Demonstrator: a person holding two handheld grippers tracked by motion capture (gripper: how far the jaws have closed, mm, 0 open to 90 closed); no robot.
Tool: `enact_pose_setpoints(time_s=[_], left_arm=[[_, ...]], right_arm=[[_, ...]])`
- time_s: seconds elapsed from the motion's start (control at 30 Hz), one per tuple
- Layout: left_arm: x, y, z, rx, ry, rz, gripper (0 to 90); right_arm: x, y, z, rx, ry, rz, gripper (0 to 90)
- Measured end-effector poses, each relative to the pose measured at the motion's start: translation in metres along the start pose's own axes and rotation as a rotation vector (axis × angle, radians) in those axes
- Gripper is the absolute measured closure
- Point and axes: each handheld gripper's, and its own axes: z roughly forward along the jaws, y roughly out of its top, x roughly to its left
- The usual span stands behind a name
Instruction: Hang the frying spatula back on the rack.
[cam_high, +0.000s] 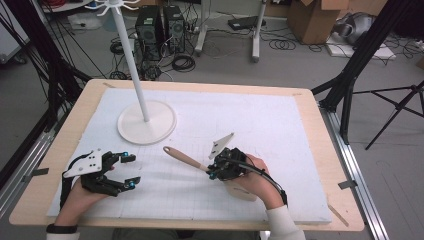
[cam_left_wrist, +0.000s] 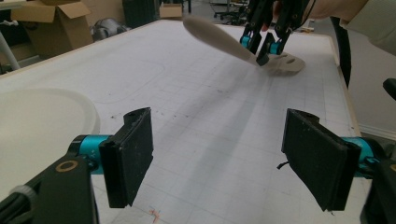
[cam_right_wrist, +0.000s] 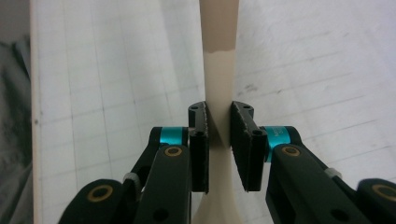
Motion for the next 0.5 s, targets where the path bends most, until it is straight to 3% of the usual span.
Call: enact_pose_setpoints(time_s=[0.2, 0.5], left_arm=[[-0.001, 0.001, -0.001, -0.008, 0.002, 0.002, 25.3], [-0.002, 0.003, 0.001, -0.012, 0.002, 0.006, 25.4]], right_arm=[[0.001, 0.001, -0.014, -0.084, -0.036, 0.004, 77.7], [0.003, 0.001, -0.025, -0.143, -0.063, 0.008, 77.8]])
